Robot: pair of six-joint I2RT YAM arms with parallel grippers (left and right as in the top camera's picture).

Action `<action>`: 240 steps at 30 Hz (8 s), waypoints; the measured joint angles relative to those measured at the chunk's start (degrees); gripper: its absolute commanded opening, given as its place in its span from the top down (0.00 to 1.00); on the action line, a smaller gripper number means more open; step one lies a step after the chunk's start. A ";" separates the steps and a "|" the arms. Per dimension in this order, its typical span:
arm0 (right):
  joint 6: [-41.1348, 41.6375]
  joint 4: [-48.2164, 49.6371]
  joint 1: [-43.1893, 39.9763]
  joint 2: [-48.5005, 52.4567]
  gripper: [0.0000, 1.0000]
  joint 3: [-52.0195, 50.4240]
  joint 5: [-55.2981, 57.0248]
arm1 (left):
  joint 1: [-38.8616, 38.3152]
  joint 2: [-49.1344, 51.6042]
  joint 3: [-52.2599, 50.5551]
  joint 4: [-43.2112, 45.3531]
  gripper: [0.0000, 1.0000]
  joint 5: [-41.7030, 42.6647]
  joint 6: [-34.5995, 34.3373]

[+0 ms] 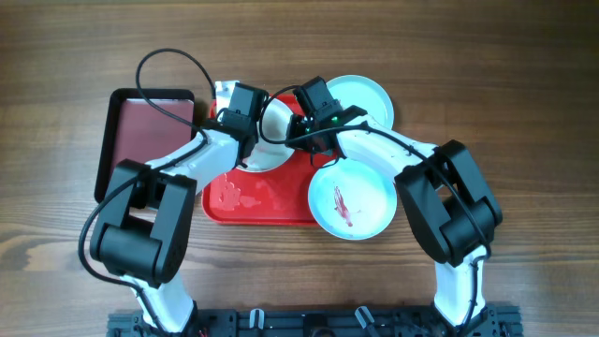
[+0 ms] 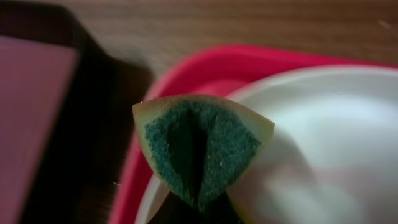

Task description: Clean dirty plates on tray and stack at the side

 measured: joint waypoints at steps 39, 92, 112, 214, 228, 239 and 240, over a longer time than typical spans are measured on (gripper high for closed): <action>-22.01 -26.77 3.93 -9.94 0.96 9.49 18.67 | 21.97 -31.23 -0.63 -34.12 0.96 33.27 -11.65; -29.18 -24.83 12.87 -18.97 0.96 9.64 40.02 | 21.97 -31.02 -0.63 -34.18 0.96 39.91 -11.47; -26.21 -24.59 -56.46 -24.02 0.95 -10.95 -0.07 | 21.97 -31.02 -0.66 -34.18 0.96 39.93 -11.47; -9.44 -2.25 4.20 -17.22 0.67 -12.83 0.50 | 21.97 -30.99 -0.66 -34.27 0.96 39.67 -2.45; -13.62 -8.63 4.20 -9.20 0.74 -6.21 -0.37 | 21.97 -30.95 -2.51 -33.77 0.96 39.65 -2.45; -10.47 -10.88 4.20 -9.18 0.86 -5.07 -0.13 | 21.94 -30.91 -3.56 -33.88 0.96 39.67 -2.45; -10.08 -10.71 4.20 -9.03 0.86 -5.07 -0.17 | 21.94 -30.91 -3.56 -33.88 0.96 39.67 -2.45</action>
